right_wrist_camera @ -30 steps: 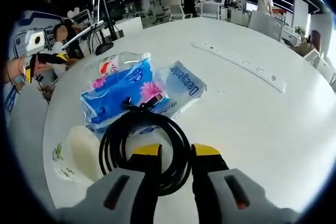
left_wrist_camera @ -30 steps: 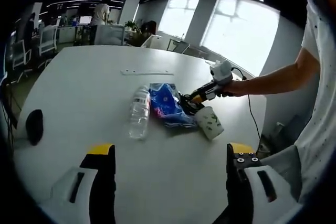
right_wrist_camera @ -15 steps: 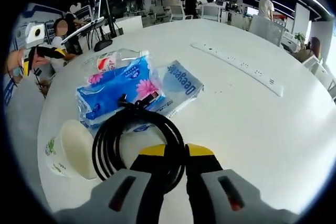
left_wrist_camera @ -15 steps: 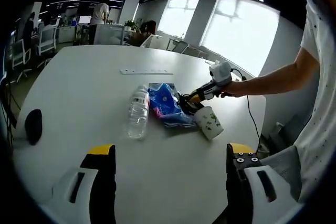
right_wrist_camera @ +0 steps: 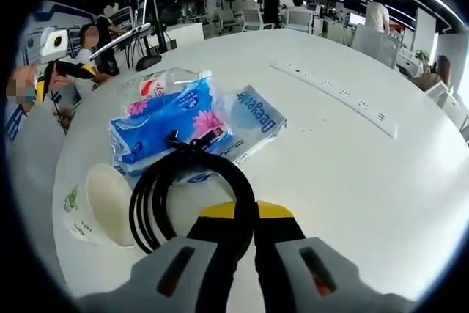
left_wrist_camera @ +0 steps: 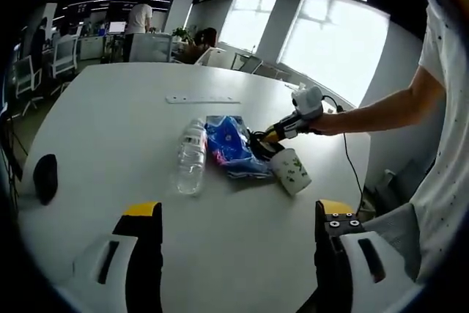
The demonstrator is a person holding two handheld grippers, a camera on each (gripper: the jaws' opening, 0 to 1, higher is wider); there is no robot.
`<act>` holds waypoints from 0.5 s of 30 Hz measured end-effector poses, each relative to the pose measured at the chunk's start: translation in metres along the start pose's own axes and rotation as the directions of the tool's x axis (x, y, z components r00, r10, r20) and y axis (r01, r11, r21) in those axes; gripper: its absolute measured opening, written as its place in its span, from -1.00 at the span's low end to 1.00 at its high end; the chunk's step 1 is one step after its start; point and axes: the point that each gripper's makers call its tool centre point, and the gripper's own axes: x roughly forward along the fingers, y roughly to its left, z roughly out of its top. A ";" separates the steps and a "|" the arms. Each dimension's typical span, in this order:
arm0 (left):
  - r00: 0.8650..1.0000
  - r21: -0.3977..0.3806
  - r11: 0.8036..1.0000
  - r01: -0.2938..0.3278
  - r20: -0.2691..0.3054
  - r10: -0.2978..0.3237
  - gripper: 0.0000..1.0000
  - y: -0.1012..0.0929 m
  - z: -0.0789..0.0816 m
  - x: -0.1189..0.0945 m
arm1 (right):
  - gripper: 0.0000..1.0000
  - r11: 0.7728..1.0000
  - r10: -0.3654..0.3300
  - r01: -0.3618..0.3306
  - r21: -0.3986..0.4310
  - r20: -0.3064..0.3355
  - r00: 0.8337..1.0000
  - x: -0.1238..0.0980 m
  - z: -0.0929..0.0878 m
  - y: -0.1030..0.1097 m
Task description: Arrange the tabletop items into an orderly group along one side of the table until the central work area is clear of visible clutter.
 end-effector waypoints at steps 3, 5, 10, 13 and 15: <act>1.000 -0.001 1.000 -0.001 -0.001 0.001 0.76 0.000 0.000 0.000 | -0.94 1.000 0.003 -0.003 0.012 0.002 1.000 -0.001 0.001 0.001; 1.000 -0.002 1.000 0.001 0.000 -0.001 0.76 -0.001 0.000 0.001 | -0.94 1.000 0.006 -0.006 0.018 0.004 1.000 -0.002 0.001 0.001; 1.000 -0.001 1.000 0.004 -0.001 -0.004 0.76 -0.001 0.000 0.002 | -0.95 0.999 0.014 -0.014 0.035 0.004 1.000 -0.003 0.002 0.002; 1.000 0.000 1.000 0.007 -0.003 -0.007 0.76 -0.001 0.000 0.003 | -0.95 0.999 0.016 -0.017 0.029 0.010 1.000 -0.006 0.004 0.003; 1.000 0.001 1.000 0.008 -0.001 -0.008 0.76 -0.001 0.001 0.003 | -0.95 0.999 0.022 -0.022 0.030 0.015 1.000 -0.006 0.004 0.004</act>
